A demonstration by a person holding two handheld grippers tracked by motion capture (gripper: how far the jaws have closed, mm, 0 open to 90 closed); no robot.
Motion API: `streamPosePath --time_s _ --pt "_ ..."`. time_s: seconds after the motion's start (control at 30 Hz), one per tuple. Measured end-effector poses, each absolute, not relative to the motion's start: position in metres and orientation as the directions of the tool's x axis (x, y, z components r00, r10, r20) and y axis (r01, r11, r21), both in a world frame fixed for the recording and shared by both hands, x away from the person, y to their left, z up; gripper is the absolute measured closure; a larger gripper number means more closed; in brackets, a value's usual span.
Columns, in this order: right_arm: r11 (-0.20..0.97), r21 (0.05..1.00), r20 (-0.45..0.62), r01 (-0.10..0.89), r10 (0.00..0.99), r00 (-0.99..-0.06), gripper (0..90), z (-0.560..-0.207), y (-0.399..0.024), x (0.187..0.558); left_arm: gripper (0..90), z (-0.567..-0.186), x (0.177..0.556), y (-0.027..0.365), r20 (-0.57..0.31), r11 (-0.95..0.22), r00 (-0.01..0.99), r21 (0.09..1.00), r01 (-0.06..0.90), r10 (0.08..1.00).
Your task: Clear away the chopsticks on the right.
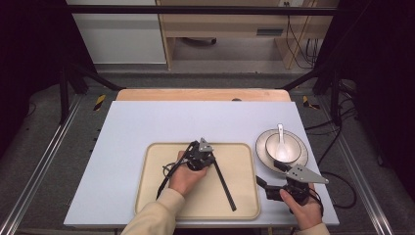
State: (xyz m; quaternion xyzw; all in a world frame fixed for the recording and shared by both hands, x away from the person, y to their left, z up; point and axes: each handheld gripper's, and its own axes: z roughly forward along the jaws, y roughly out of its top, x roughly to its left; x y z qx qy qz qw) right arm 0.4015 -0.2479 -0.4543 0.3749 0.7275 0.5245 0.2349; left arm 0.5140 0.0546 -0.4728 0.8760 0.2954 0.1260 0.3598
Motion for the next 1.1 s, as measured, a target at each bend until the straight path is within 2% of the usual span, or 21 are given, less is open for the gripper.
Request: streamPosePath --time_s 0.8,1.1 --pt "0.174 0.938 0.049 0.301 0.791 -0.610 12.8 -0.455 -0.248 0.402 89.9 -0.473 0.518 0.024 0.013 -0.601 0.849 0.712 0.363 0.528" --pt "0.178 0.938 0.044 0.296 0.789 -0.612 12.8 -0.455 -0.247 0.402 89.9 -0.471 0.517 0.024 0.024 -0.602 0.857 0.722 0.341 0.514"
